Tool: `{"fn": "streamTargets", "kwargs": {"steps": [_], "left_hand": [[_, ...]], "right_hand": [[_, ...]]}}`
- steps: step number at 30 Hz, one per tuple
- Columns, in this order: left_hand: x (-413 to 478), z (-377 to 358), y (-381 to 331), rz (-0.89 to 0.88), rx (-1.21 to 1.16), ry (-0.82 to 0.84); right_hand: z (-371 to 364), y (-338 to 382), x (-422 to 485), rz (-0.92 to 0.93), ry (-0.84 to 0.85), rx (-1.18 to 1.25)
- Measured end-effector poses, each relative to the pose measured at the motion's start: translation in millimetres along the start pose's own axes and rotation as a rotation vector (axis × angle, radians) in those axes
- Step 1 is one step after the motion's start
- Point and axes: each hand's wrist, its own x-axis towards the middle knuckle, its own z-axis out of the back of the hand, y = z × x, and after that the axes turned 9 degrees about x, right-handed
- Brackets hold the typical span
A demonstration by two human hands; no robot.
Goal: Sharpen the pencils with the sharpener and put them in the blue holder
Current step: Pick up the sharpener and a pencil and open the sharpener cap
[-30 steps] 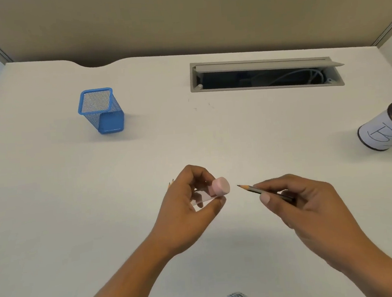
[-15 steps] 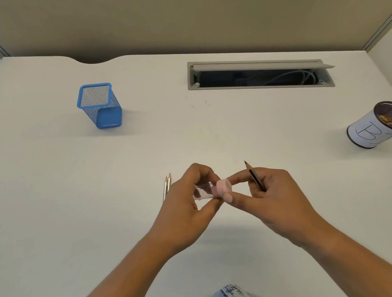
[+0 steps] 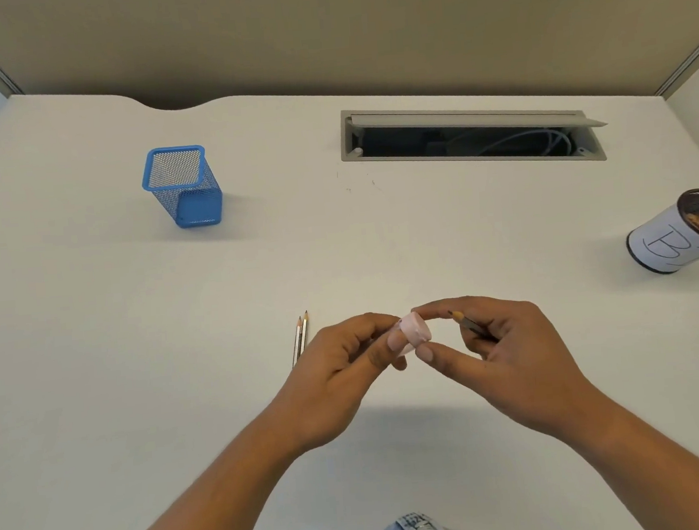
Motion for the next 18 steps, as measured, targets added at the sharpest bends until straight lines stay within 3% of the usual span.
{"fn": "streamTargets", "kwargs": {"steps": [11, 18], "left_hand": [[2.0, 3.2, -4.9, -0.065, 0.193, -0.049], [-0.1, 5.0, -5.3, -0.048, 0.131, -0.047]], "right_hand": [[-3.8, 2.9, 4.5, 0.021, -0.017, -0.173], [0.3, 2.2, 3.0, -0.085, -0.004, -0.024]]}}
